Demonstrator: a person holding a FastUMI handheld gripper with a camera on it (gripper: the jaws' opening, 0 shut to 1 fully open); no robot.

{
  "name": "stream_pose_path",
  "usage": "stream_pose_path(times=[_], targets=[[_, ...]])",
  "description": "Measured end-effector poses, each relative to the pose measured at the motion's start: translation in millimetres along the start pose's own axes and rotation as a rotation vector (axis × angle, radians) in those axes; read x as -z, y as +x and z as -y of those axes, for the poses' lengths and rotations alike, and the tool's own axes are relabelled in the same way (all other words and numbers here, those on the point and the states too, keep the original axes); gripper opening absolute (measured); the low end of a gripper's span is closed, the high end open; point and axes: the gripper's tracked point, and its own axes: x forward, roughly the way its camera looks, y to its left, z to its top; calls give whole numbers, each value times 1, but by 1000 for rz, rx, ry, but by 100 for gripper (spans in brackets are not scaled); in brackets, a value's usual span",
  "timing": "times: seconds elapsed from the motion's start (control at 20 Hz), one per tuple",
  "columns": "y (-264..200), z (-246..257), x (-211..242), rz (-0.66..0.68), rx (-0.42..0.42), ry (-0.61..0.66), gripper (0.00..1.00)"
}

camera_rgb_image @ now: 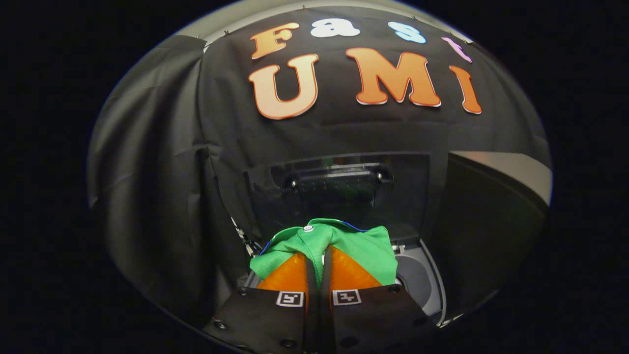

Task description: Put the clothes into the washing machine and then close the washing machine lid.

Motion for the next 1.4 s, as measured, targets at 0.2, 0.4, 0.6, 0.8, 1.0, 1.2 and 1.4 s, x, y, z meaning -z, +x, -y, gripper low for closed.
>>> stream_pose_path(times=[0.2,0.4,0.6,0.8,1.0,1.2,1.4], targets=[[27,7,38,-92,27,-18,8],[39,7,52,-135,32,-32,8],[53,4,67,-183,28,-57,8],[64,14,89,-240,62,-34,8],[77,35,118,-351,110,7,8],[79,43,135,-395,115,21,8],[76,45,136,-400,124,30,8]])
